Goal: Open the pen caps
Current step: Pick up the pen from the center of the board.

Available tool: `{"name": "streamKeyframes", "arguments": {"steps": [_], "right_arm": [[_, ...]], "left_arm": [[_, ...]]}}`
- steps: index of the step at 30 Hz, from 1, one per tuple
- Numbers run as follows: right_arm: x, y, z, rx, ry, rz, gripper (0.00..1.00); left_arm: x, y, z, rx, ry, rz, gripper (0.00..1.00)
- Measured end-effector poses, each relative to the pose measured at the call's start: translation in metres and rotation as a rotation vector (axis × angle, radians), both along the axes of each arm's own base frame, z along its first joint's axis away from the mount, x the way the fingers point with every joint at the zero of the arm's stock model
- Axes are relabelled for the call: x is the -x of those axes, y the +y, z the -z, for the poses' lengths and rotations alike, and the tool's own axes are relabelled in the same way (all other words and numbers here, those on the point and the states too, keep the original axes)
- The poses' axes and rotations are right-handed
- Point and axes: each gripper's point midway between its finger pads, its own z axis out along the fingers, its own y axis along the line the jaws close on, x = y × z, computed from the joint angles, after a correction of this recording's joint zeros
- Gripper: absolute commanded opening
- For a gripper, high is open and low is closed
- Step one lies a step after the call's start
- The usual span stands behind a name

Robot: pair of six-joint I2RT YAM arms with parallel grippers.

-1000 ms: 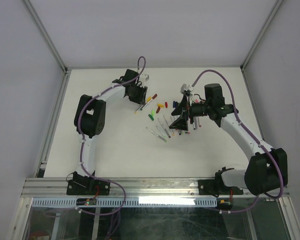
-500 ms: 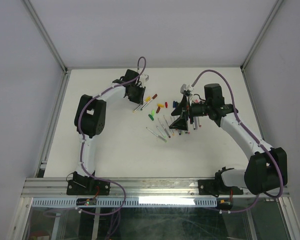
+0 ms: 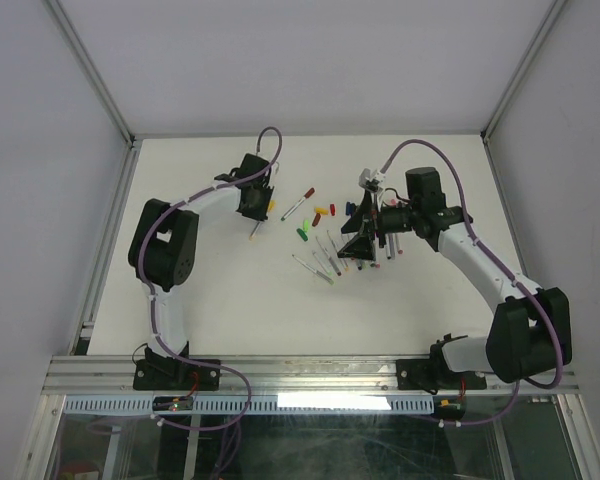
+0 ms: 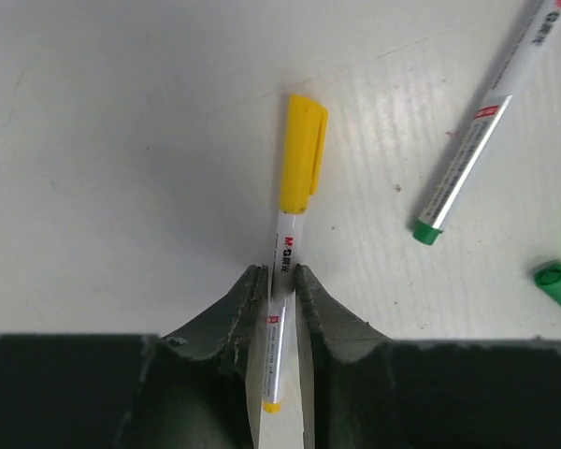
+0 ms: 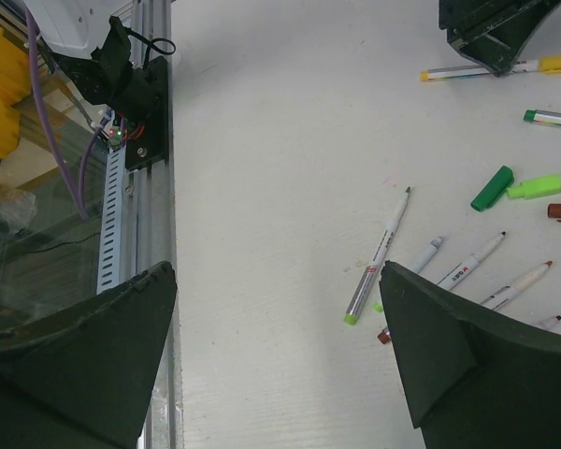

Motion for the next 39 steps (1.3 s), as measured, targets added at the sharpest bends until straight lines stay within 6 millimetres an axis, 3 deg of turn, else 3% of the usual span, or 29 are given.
{"name": "streamKeyframes", "arguments": {"steps": [6, 14, 22, 26, 31, 35, 39], "right_arm": [[0.0, 0.0, 0.001, 0.0, 0.005, -0.001, 0.92], [0.0, 0.0, 0.001, -0.001, 0.005, 0.0, 0.92], [0.002, 0.011, 0.006, -0.006, 0.037, -0.004, 0.89], [0.013, 0.028, 0.028, -0.001, 0.074, -0.003, 0.87], [0.018, 0.044, 0.062, 0.011, 0.185, 0.044, 0.81], [0.013, 0.056, 0.07, -0.002, 0.24, 0.082, 0.8], [0.011, 0.067, 0.064, -0.038, 0.266, 0.084, 0.8]], "left_arm": [[0.005, 0.008, 0.004, -0.03, 0.011, -0.027, 0.31], [0.005, 0.008, 0.005, -0.03, 0.012, -0.027, 0.0], [0.011, 0.009, 0.002, -0.007, -0.009, -0.048, 0.0], [0.042, 0.018, -0.008, 0.045, -0.025, -0.088, 0.0], [0.086, 0.012, -0.046, 0.27, -0.151, -0.125, 0.0], [0.119, -0.01, -0.077, 0.548, -0.284, -0.121, 0.0], [0.155, -0.035, -0.085, 0.782, -0.322, -0.092, 0.0]]}}
